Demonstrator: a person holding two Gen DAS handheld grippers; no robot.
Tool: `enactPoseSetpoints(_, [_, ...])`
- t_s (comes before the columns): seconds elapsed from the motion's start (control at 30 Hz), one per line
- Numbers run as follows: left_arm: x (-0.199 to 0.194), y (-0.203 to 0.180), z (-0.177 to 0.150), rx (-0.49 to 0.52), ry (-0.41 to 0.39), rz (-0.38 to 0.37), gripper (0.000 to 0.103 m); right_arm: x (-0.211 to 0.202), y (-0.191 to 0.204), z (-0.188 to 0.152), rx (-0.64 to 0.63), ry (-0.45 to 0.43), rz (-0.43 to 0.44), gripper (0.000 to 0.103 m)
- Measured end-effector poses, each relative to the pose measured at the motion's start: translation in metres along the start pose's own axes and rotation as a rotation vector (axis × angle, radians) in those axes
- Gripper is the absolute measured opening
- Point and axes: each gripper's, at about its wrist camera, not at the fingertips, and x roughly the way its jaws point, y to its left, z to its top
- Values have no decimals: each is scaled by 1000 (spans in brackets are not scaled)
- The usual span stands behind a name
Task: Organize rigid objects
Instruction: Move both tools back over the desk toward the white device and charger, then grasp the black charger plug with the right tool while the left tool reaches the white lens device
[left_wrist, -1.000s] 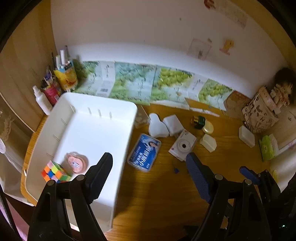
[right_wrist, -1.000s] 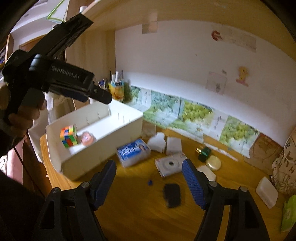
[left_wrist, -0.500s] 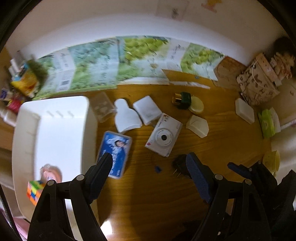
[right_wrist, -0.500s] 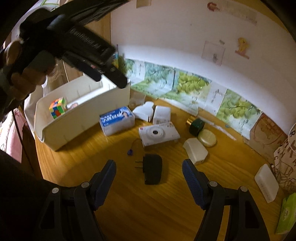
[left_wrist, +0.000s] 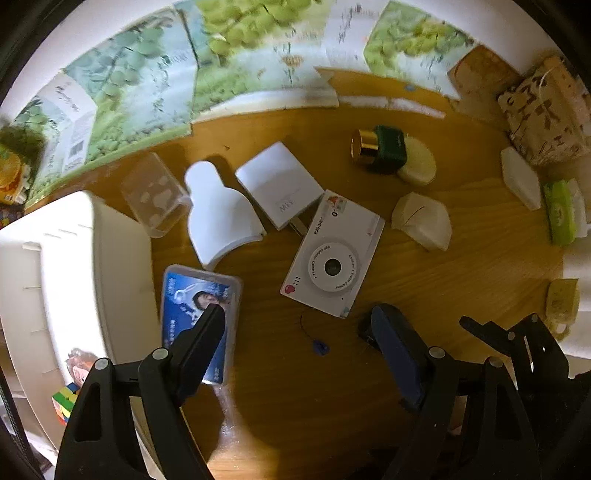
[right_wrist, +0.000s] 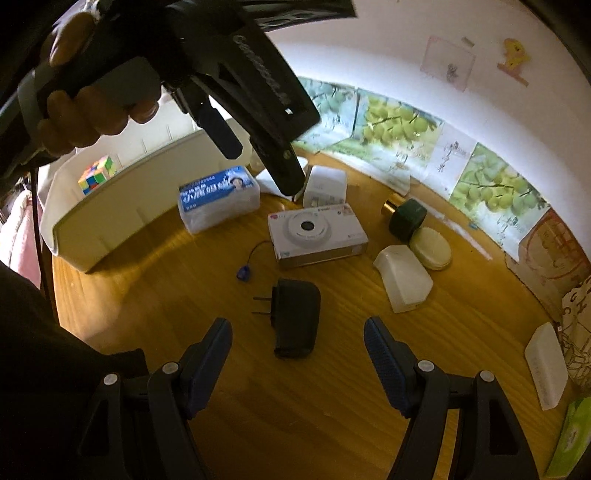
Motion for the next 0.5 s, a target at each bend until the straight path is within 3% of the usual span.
enactPoseSetpoints(0.5, [48,-18,22,37,131,65,84,35,-1,-1,-17,125,-2,75])
